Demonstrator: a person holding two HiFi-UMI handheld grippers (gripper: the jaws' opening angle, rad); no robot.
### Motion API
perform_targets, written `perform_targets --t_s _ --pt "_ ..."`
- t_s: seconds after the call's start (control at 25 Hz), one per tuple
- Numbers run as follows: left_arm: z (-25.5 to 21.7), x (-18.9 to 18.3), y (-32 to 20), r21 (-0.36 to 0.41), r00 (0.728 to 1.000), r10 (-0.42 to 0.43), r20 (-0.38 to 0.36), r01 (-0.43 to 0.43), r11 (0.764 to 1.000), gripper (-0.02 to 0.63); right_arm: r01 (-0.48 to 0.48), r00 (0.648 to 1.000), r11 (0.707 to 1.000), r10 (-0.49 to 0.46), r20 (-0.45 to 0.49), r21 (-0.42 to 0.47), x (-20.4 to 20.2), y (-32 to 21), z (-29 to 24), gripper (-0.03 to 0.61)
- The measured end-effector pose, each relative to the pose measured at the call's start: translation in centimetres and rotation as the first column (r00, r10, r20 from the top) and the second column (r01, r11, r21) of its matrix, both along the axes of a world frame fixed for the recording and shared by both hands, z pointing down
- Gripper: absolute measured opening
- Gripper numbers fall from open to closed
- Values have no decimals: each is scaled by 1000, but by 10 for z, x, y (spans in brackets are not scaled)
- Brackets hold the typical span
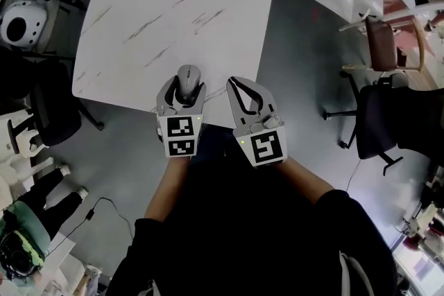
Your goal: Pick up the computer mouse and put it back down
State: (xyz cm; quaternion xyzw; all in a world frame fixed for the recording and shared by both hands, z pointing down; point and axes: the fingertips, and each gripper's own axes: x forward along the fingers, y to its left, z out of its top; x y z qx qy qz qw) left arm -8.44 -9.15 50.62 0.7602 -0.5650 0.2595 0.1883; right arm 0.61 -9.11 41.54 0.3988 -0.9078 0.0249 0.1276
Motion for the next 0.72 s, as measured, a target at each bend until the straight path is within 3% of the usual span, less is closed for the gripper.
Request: perform_targets --t_s 0.2,0.36,0.52,0.72 --pt "-52 -2 -2 123 1000 -8 -30 12 992 299 -38 999 998 36 41 40 3 0 -25 20" --pt "-94 -7 -6 236 999 -14 -51 26 971 299 -59 997 994 54 59 92 4 -3 -48 20" --pt "-134 -11 -4 337 996 -28 -81 54 940 299 -99 992 987 88 93 126 9 -5 -75 20" --pt "-187 -16 -3 471 994 -38 -103 82 879 299 -136 985 971 112 128 197 14 -11 -111 20"
